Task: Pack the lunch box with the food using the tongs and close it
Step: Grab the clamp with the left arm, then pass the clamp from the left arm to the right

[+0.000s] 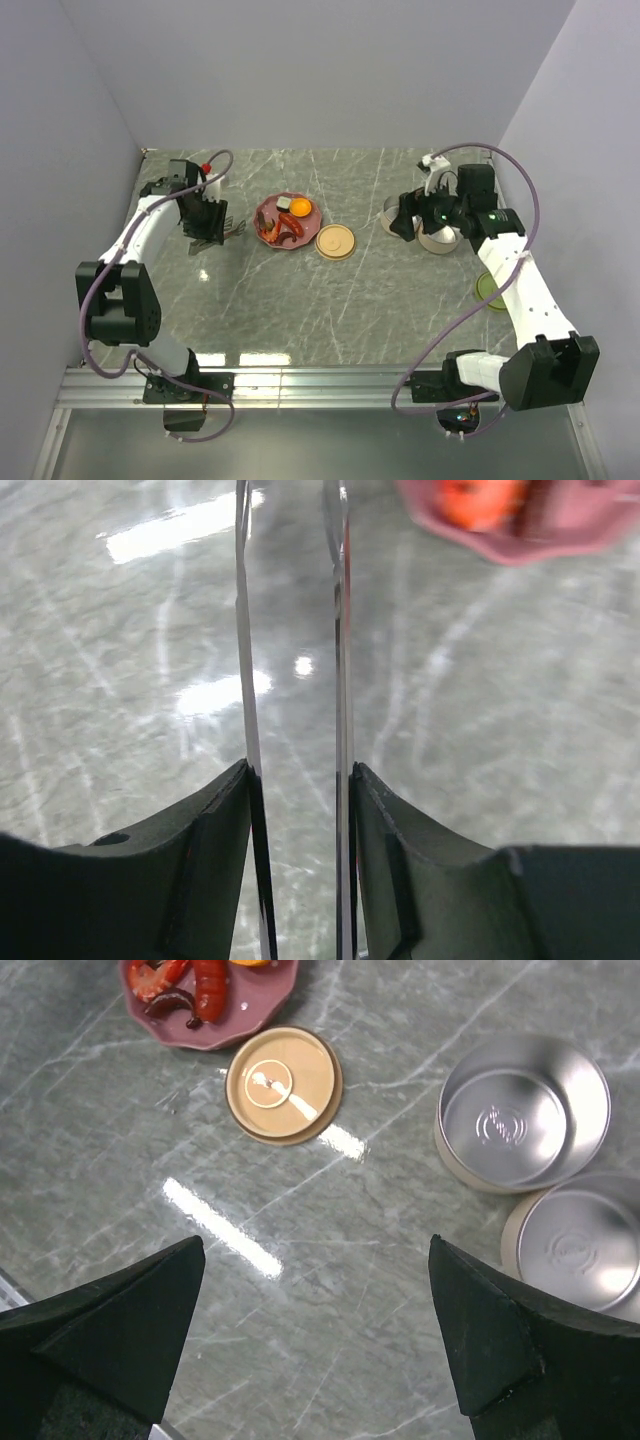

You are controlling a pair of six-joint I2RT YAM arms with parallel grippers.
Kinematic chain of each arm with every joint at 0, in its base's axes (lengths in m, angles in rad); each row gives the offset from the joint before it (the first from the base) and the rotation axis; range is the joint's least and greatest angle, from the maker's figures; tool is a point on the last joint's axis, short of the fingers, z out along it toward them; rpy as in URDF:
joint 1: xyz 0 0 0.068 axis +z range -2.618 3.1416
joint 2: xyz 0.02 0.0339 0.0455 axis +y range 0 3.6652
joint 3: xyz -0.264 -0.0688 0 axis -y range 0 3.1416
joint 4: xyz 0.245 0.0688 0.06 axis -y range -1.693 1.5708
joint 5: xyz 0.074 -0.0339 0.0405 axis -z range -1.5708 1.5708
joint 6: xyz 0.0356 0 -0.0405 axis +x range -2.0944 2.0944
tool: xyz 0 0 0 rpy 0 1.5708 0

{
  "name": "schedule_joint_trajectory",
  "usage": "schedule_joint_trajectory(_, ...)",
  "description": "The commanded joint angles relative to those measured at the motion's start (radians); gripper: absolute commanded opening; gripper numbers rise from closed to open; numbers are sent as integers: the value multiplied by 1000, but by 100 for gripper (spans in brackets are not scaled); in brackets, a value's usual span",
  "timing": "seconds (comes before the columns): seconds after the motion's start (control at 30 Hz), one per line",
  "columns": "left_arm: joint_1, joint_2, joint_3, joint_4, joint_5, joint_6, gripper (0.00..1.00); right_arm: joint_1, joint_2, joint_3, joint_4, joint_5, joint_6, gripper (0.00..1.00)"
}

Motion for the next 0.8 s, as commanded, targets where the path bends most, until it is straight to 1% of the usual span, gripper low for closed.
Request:
schedule_joint_trajectory(0.0, -2, -75, 66, -89, 151, 38, 47, 66, 0, 78, 36, 75, -86, 100)
schedule_joint_trajectory(0.07, -2, -95, 86, -106, 198, 58, 47, 94, -8, 89, 58, 107, -119, 100)
schedule_joint_trajectory(0.1, -2, -112, 94, -132, 256, 69, 47, 108, -12, 94, 69, 130, -157, 100)
schedule_joint_trajectory(0.17, -4, -132, 117, -155, 315, 98, 45, 150, -28, 92, 95, 143, -200, 100)
schedule_joint_trajectory(0.2, -4, -149, 126, -166, 382, 106, 45, 169, -37, 88, 107, 143, -246, 100)
schedule_joint_trajectory(0.27, -4, -166, 155, -220, 456, 147, 44, 229, -71, 74, 150, 144, -295, 100)
schedule_joint_trajectory(0.33, -4, -187, 176, -256, 546, 157, 44, 279, -98, 72, 167, 155, -379, 100)
schedule_joint_trajectory(0.37, -4, -192, 184, -267, 577, 169, 43, 342, -103, 74, 171, 164, -409, 100)
schedule_joint_trajectory(0.43, -4, -201, 205, -290, 651, 178, 42, 414, -103, 94, 158, 196, -491, 100)
schedule_joint_trajectory(0.47, -4, -203, 212, -322, 677, 202, 42, 484, -100, 112, 153, 210, -519, 100)
schedule_joint_trajectory(0.53, -5, -206, 227, -345, 737, 219, 43, 555, -83, 130, 144, 239, -584, 100)
schedule_joint_trajectory(0.57, -5, -210, 230, -370, 758, 239, 43, 621, -75, 153, 136, 244, -623, 100)
schedule_joint_trajectory(0.63, -10, -220, 229, -375, 785, 250, 43, 680, -49, 164, 148, 258, -651, 100)
schedule_joint_trajectory(0.7, -11, -239, 222, -367, 806, 256, 43, 762, -22, 163, 179, 307, -694, 100)
schedule_joint_trajectory(0.77, -16, -258, 212, -366, 821, 269, 43, 813, 6, 176, 207, 349, -741, 100)
